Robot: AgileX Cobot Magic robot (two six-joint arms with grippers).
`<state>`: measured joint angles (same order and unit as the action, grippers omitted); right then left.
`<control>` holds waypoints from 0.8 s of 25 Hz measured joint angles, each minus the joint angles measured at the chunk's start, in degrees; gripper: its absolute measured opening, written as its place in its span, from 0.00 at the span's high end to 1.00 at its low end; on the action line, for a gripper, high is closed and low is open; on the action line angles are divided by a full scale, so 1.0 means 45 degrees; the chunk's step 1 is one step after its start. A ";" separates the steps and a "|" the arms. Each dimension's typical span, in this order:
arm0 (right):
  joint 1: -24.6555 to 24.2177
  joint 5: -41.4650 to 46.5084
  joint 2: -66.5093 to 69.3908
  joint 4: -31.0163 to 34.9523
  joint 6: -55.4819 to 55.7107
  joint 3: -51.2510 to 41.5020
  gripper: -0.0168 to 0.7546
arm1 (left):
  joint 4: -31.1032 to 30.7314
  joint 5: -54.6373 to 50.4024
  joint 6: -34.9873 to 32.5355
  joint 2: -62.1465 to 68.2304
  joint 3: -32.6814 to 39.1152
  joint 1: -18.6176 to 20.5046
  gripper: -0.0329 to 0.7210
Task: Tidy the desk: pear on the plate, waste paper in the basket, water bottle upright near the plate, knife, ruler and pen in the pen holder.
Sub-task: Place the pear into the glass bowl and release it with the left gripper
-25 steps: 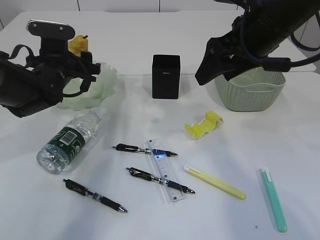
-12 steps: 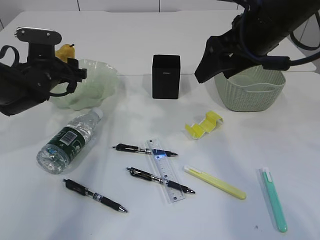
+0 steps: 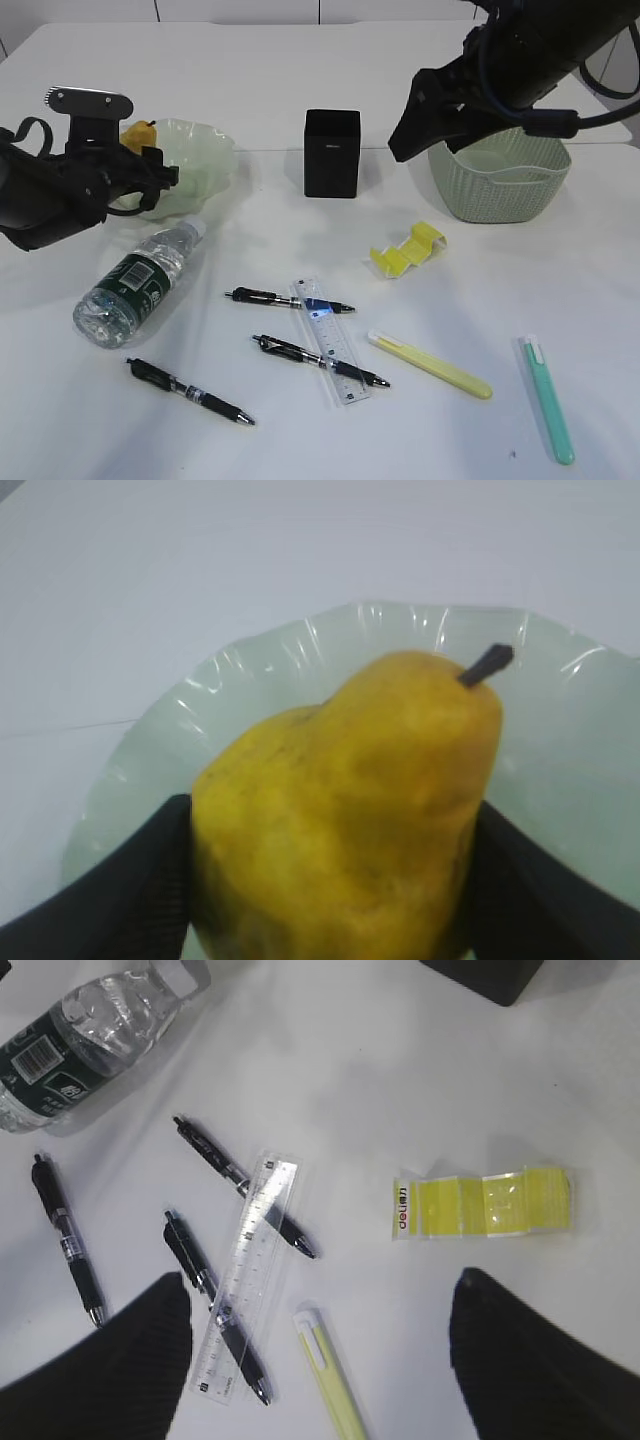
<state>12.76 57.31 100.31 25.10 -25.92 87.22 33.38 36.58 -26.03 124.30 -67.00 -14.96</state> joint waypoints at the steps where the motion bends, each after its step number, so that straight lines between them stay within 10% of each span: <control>1: 0.0000 -0.0027 0.0000 0.0000 0.0000 0.0000 0.21 | -0.0008 0.0000 0.0031 0.0024 0.0000 0.0000 0.29; 20: 0.0000 -0.0325 0.0000 0.0000 0.0000 0.0000 0.21 | -0.0593 0.0023 0.0546 0.0024 0.0000 0.0000 0.29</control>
<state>12.76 55.85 100.31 25.10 -25.92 87.22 30.71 36.68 -23.57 124.41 -67.00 -14.96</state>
